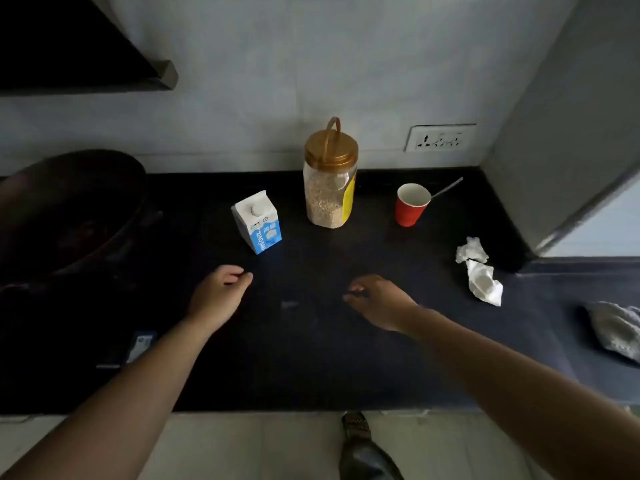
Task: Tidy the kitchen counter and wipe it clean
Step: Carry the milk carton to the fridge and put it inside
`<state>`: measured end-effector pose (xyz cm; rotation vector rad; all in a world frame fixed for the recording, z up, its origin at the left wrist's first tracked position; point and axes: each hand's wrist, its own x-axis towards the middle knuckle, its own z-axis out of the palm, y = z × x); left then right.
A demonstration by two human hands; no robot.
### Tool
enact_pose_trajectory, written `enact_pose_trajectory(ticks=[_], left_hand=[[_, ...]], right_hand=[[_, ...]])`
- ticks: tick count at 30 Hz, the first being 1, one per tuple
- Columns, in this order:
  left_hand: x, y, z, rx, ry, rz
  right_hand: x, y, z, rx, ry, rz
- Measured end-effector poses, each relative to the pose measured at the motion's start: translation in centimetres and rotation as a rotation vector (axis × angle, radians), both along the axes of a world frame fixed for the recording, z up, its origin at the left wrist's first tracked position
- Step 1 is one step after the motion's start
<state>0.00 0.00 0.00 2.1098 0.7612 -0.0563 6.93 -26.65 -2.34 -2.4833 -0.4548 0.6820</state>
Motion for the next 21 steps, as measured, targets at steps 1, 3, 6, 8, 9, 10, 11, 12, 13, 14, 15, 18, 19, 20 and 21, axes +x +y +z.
enact_pose_trajectory(ticks=[1,3,6,8,9,10,11,12,13,14,15,18,19,20,21], left_hand=[[1.4,0.1,0.0,0.018,0.003,0.033],[3.9,0.5,-0.3,0.061,0.002,0.107],[7.1,1.2,-1.0,0.074,0.0,0.183],[8.7,1.5,-1.8,0.051,-0.018,0.234],[9.2,1.6,-2.2,0.04,-0.028,0.259],[9.7,1.7,-2.6,0.028,-0.038,0.276],[10.2,1.8,-3.0,0.023,-0.047,0.279],[10.8,2.0,-3.4,0.015,-0.064,0.274],[11.2,2.1,-3.6,-0.003,-0.084,0.264],[11.7,2.3,-3.8,-0.03,-0.11,0.249],[12.0,2.3,-4.0,-0.062,-0.137,0.235],[12.3,1.9,-4.7,-0.116,-0.178,0.221],[12.3,1.9,-5.0,-0.113,-0.184,0.231],[12.4,2.0,-5.2,-0.108,-0.187,0.246],[12.6,2.2,-5.4,-0.111,-0.193,0.261]], right_hand=[[1.8,0.5,-0.6,-0.009,-0.019,0.015],[5.0,1.3,-1.7,-0.054,-0.058,0.039],[9.3,2.4,-3.5,-0.119,-0.108,0.059],[11.5,2.6,-4.7,-0.143,-0.143,0.061],[12.3,2.7,-5.3,-0.158,-0.152,0.077],[12.9,2.8,-5.9,-0.177,-0.162,0.098],[13.4,2.8,-6.3,-0.192,-0.177,0.121],[13.8,2.9,-6.7,-0.192,-0.204,0.14],[14.0,2.9,-7.1,-0.194,-0.224,0.157],[14.1,2.9,-7.5,-0.2,-0.242,0.174],[14.1,2.8,-7.9,-0.208,-0.255,0.188],[13.2,2.4,-9.4,-0.187,-0.308,0.185],[13.0,2.3,-9.7,-0.173,-0.324,0.175],[13.0,2.2,-9.9,-0.162,-0.338,0.165],[13.0,2.2,-10.1,-0.157,-0.344,0.157]])
